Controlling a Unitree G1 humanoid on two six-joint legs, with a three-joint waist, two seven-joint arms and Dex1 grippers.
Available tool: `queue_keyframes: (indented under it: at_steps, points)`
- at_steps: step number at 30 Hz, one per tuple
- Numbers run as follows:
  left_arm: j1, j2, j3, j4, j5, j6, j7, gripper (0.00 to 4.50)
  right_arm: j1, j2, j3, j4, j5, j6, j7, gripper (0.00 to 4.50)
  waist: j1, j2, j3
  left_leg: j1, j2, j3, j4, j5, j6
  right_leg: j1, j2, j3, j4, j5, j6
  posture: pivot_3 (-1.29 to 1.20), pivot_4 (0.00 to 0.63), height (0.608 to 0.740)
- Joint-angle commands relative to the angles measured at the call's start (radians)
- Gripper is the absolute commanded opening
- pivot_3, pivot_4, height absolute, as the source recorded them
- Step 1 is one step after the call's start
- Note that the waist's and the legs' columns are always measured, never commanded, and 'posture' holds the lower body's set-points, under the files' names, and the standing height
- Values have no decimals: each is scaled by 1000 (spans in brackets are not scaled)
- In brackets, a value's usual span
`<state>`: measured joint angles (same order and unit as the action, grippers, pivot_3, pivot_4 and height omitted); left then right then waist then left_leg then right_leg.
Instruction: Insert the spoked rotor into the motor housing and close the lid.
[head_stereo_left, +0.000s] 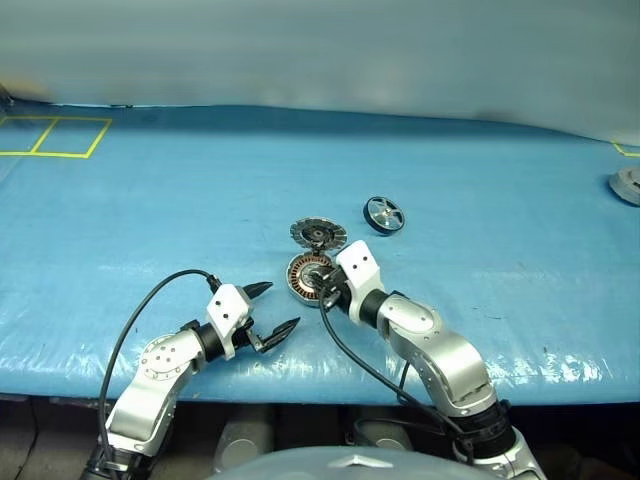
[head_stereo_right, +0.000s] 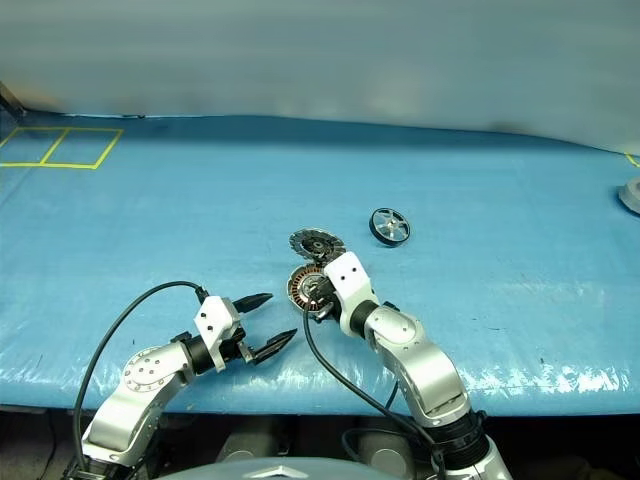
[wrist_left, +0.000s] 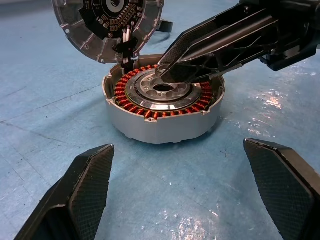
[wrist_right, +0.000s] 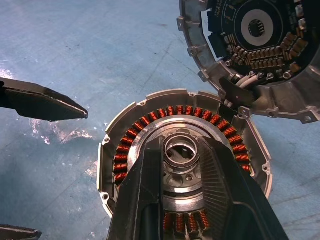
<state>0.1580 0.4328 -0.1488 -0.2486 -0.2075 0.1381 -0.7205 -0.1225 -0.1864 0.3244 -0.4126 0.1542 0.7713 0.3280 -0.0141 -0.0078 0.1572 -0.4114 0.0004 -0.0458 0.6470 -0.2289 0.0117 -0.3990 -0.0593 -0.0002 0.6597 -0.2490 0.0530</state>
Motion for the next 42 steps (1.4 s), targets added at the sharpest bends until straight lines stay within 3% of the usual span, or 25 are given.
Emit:
queue_keyframes:
  at_steps: [1,20,28,33,36,42]
  points:
    - [1,1,2,-48,-7,-21,0,4500,-4,7,-4,-4,2,-23,0,666,0,0,0,0,0,0,0,0,0,0,0,0,0,0,0,0,150,740]
    - [13,4,7,-47,-7,-14,9,4500,-4,18,1,53,-2,-45,11,666,-1,0,0,0,0,0,0,0,0,0,0,0,0,0,0,0,150,740]
    - [14,2,6,-42,-6,-15,11,4500,32,-2,-25,-73,73,30,52,3254,1,0,0,0,0,0,0,0,0,1,0,0,0,0,0,0,150,740]
    - [11,3,6,-37,-6,-16,9,4500,12,-3,-83,-214,165,137,52,3254,-1,0,0,0,0,0,1,0,0,1,0,0,0,0,1,0,150,740]
    - [4,3,4,-32,-6,-17,5,4500,-37,10,-93,-214,139,212,-18,2614,-3,0,0,1,1,0,1,0,0,0,1,0,1,0,1,0,150,740]
    - [-6,-1,1,-23,-5,-21,1,4500,-149,43,-35,-162,77,373,-133,601,-4,0,0,0,0,0,1,0,0,0,0,0,1,3,-3,0,150,740]
